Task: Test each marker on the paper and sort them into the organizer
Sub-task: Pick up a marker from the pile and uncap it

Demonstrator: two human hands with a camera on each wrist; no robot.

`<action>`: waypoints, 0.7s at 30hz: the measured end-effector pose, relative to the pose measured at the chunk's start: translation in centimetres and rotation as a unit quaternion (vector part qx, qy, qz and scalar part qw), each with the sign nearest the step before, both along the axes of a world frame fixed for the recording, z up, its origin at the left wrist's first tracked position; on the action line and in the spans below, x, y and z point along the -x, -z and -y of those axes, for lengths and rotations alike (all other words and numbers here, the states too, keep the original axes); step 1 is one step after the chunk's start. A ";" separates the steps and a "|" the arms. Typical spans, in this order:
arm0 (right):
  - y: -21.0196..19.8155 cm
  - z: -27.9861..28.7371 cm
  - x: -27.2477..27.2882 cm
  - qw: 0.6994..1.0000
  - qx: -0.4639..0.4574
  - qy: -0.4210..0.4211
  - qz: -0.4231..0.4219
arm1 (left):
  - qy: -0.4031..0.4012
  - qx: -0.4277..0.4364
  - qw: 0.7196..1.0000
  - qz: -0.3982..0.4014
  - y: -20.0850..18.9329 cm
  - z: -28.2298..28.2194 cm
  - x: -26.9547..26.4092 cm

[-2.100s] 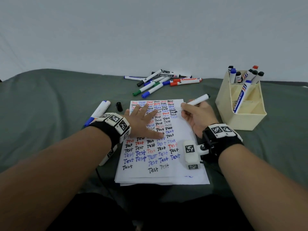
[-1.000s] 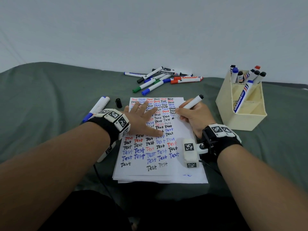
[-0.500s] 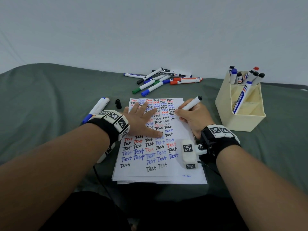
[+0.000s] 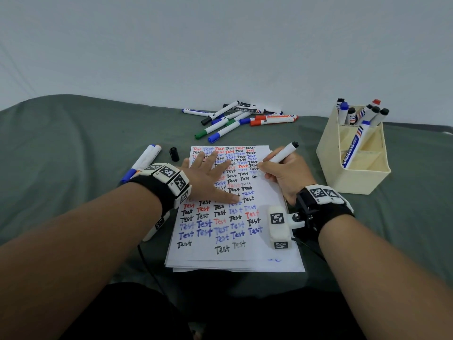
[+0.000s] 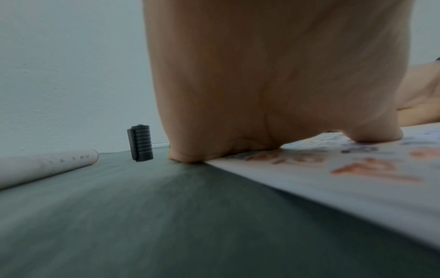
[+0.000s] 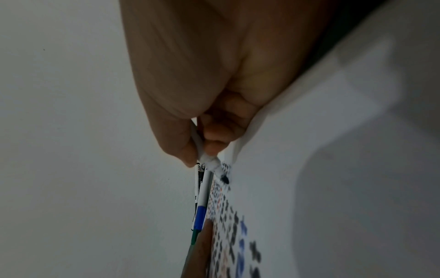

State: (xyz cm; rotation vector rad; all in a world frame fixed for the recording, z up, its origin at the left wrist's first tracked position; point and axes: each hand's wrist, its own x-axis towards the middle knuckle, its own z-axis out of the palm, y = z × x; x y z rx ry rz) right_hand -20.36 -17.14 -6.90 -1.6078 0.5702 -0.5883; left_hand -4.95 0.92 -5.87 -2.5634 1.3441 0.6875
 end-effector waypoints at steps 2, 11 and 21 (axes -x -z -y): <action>0.2 0.2 0.0 1.000 -0.004 0.006 0.004 | 0.000 -0.001 1.000 -0.001 0.0 0.0 0.0; 0.2 0.1 -0.1 1.000 0.018 0.001 -0.010 | 0.001 0.001 1.000 0.000 0.1 0.0 0.0; 0.2 0.3 -0.1 1.000 0.020 -0.004 -0.010 | 0.000 -0.003 1.000 0.006 0.1 0.1 0.0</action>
